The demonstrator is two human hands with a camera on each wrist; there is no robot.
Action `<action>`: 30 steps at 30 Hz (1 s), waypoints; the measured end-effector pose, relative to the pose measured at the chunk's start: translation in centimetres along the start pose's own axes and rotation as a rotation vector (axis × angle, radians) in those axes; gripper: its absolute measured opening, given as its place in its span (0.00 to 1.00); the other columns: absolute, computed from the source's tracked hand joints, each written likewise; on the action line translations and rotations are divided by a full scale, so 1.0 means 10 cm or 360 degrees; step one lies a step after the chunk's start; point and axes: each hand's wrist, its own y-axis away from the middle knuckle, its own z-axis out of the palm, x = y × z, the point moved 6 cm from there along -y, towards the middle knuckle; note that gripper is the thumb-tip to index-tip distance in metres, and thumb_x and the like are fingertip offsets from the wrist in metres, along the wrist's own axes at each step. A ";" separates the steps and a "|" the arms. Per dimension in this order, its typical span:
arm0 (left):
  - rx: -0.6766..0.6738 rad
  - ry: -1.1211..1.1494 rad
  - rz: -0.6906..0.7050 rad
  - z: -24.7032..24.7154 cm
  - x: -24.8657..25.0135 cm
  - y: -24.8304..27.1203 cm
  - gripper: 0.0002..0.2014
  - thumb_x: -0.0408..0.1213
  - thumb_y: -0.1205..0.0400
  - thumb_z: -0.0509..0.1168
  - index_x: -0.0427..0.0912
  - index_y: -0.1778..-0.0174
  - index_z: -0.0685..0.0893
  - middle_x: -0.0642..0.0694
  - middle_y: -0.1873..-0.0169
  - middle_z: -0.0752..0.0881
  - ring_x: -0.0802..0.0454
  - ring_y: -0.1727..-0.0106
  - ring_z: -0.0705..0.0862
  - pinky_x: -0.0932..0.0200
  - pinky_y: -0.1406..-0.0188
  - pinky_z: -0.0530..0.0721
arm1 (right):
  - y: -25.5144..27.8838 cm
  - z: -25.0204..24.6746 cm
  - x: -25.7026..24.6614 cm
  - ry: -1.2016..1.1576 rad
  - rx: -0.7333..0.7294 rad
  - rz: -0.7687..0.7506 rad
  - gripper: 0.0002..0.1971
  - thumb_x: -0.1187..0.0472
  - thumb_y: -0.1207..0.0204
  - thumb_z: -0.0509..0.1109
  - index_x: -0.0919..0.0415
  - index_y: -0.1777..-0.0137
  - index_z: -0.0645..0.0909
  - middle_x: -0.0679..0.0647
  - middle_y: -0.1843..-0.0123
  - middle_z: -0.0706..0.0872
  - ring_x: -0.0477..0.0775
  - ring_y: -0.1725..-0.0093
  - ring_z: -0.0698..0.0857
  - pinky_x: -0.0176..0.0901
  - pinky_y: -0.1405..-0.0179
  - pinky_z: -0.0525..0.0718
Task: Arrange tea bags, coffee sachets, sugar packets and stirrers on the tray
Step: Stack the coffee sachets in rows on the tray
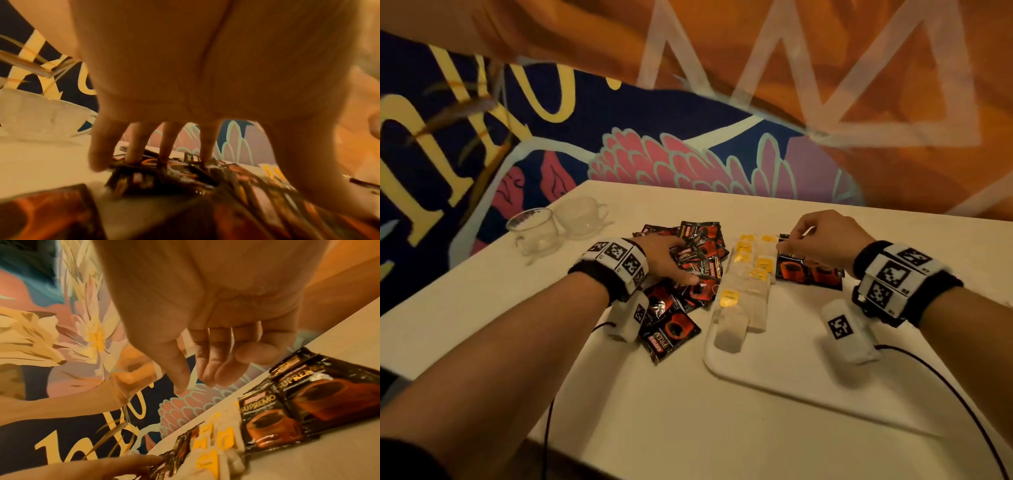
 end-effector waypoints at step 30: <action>-0.0106 0.0998 0.0409 -0.53 0.55 0.46 0.15 0.31 0.24 0.73 0.44 0.43 0.83 0.42 0.49 0.90 0.43 0.50 0.90 0.42 0.49 0.89 | 0.20 0.00 -0.38 -0.0304 -0.0164 -0.0402 0.28 0.39 0.30 0.74 0.49 0.33 0.75 0.45 0.40 0.83 0.48 0.43 0.85 0.51 0.47 0.88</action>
